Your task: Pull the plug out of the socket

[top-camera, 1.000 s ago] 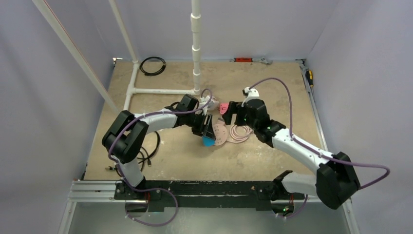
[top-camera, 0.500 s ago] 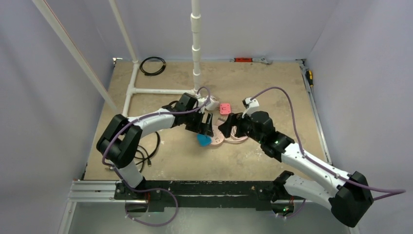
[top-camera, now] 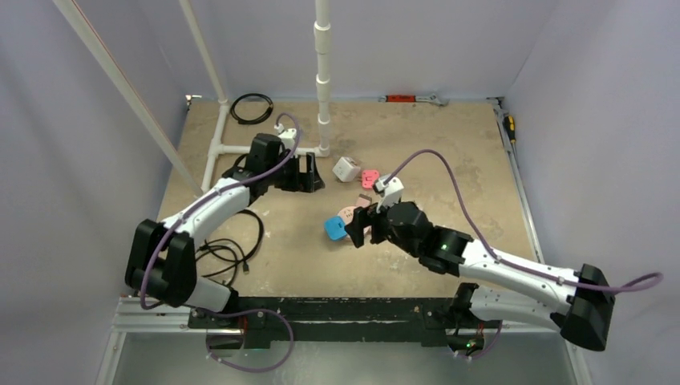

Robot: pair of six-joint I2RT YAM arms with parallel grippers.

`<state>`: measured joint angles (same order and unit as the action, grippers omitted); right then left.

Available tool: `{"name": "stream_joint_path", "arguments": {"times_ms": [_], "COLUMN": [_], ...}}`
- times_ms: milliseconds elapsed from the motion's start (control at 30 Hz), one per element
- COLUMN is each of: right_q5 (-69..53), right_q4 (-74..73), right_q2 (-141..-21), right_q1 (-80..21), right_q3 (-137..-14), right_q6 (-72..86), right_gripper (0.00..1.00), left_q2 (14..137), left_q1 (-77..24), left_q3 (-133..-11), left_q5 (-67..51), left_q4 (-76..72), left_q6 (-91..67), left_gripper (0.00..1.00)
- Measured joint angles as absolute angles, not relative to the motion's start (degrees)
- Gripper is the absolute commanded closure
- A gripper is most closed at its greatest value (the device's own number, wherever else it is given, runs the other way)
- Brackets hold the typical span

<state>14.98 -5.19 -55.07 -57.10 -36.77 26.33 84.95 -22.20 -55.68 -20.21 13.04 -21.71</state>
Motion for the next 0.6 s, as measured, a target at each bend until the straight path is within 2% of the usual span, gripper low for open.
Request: {"name": "stream_joint_path", "arguments": {"times_ms": [233, 600], "right_q5": [29.2, 42.0], "right_q4": [-10.3, -17.3], "right_q2": [-70.7, -93.1], "right_q1": [-67.1, -73.3], "right_q3": [-46.3, -60.5], "right_q6": [26.3, 27.2], "right_gripper": [0.08, 0.06], "left_q2": [74.6, 73.3], "left_q1": [-22.7, -21.9], "left_q3": [-55.7, -55.5], "left_q5": [-10.5, -5.4], "left_q4": [13.2, 13.9], "left_q6": [-19.4, -18.4], "left_gripper": [0.15, 0.1]}}
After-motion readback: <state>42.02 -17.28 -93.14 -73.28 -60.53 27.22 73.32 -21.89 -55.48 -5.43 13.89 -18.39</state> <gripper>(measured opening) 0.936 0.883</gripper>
